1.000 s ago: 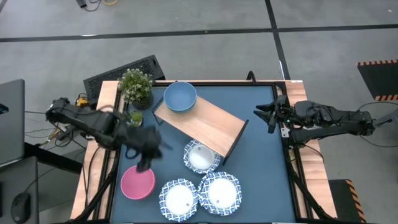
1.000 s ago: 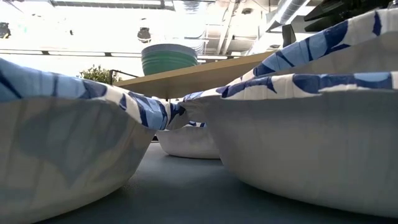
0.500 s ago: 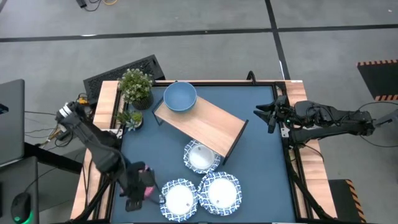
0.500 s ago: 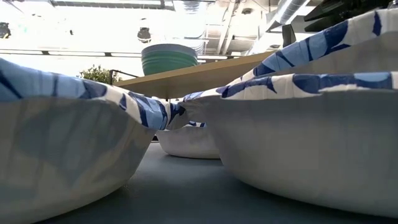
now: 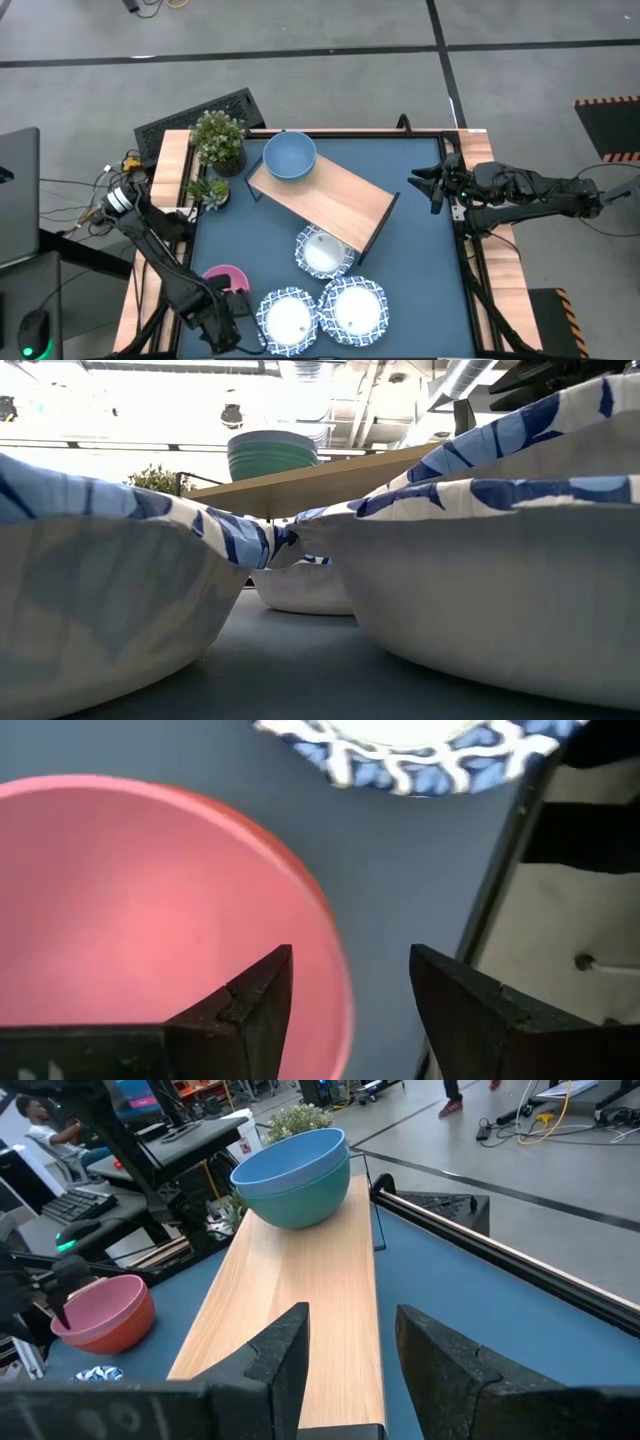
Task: Place and stack bowls onto a shelf
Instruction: Stack the pink bowl onto the blue bowl on the shelf
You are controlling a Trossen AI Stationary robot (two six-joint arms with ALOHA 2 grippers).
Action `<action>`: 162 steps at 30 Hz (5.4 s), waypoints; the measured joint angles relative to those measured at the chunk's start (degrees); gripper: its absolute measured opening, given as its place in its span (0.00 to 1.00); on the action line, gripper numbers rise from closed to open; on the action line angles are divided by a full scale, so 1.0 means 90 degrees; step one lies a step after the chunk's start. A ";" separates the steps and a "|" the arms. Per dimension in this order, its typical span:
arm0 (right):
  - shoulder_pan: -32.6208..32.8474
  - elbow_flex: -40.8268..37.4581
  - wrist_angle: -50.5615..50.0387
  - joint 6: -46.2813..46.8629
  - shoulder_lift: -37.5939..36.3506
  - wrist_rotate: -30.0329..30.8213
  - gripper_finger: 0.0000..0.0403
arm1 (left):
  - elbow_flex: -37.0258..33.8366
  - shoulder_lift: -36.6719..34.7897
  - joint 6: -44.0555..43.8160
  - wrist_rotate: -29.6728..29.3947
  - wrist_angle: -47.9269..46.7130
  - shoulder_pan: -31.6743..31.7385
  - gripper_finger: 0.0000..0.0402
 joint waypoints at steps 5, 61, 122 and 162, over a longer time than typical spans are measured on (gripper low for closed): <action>-0.0002 0.0000 0.0000 0.0063 0.0000 -0.0002 0.44 | 0.0000 -0.0059 -0.0244 -0.0349 -0.0142 -0.0011 0.44; 0.0000 0.0000 -0.0003 0.0056 0.0000 -0.0002 0.44 | 0.2737 -0.1564 0.1792 -0.2960 -0.3236 0.2103 0.00; -0.0001 0.0001 -0.0007 0.0056 0.0001 0.0169 0.44 | 0.3771 -0.0261 0.9631 -0.1450 -0.2355 0.6849 0.29; -0.0001 0.0000 -0.0214 -0.0067 0.0002 0.0167 0.44 | 0.1613 -0.0216 0.5130 -0.5522 0.1389 0.5281 0.00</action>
